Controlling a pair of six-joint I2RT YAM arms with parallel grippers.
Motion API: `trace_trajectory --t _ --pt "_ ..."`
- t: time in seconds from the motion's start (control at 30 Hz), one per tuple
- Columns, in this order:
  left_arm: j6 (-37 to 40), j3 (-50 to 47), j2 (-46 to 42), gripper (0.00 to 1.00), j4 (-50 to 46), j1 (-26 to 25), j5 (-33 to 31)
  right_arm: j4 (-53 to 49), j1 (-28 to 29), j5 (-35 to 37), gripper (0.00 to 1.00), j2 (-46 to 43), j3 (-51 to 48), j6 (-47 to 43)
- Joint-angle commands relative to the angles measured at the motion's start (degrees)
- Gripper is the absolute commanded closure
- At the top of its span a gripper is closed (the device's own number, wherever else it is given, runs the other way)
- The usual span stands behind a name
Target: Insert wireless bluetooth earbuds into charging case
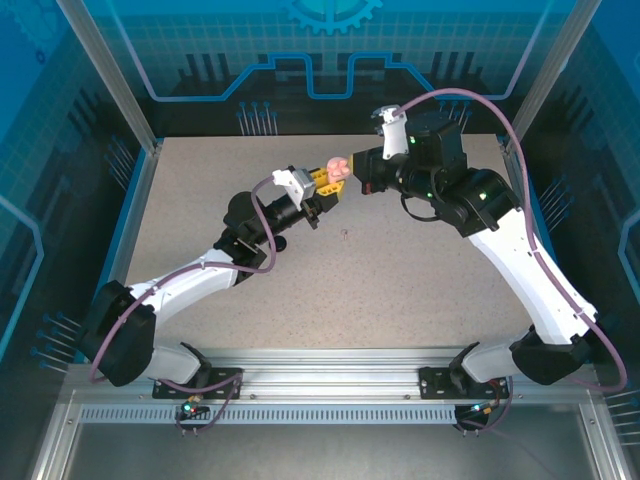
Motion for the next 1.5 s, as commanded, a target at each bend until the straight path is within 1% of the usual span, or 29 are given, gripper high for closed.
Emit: trace_trajectory --t 0.0,0.37,0.8,1.2,1.47 --pt "-0.1 1.9 0.3 1.0 2.4 -0.2 1.0 1.5 -0.7 -1.4 0.97 0.0 -0.4 0.9" --pt "-0.2 1.9 0.2 1.0 2.4 -0.4 1.3 2.0 -0.7 -3.0 0.98 1.8 -0.4 1.6" --pt "0.0 2.5 0.1 1.0 2.4 -0.4 1.4 1.8 -0.6 -4.1 0.98 1.9 -2.5 1.9" --pt "1.0 2.1 -0.8 1.0 2.0 -0.6 1.3 1.1 -0.6 -3.2 0.99 2.4 -2.2 1.2" --pt "1.7 2.3 -0.5 1.0 1.8 -0.6 1.1 0.4 -0.6 -2.8 1.0 1.2 -2.7 1.0"
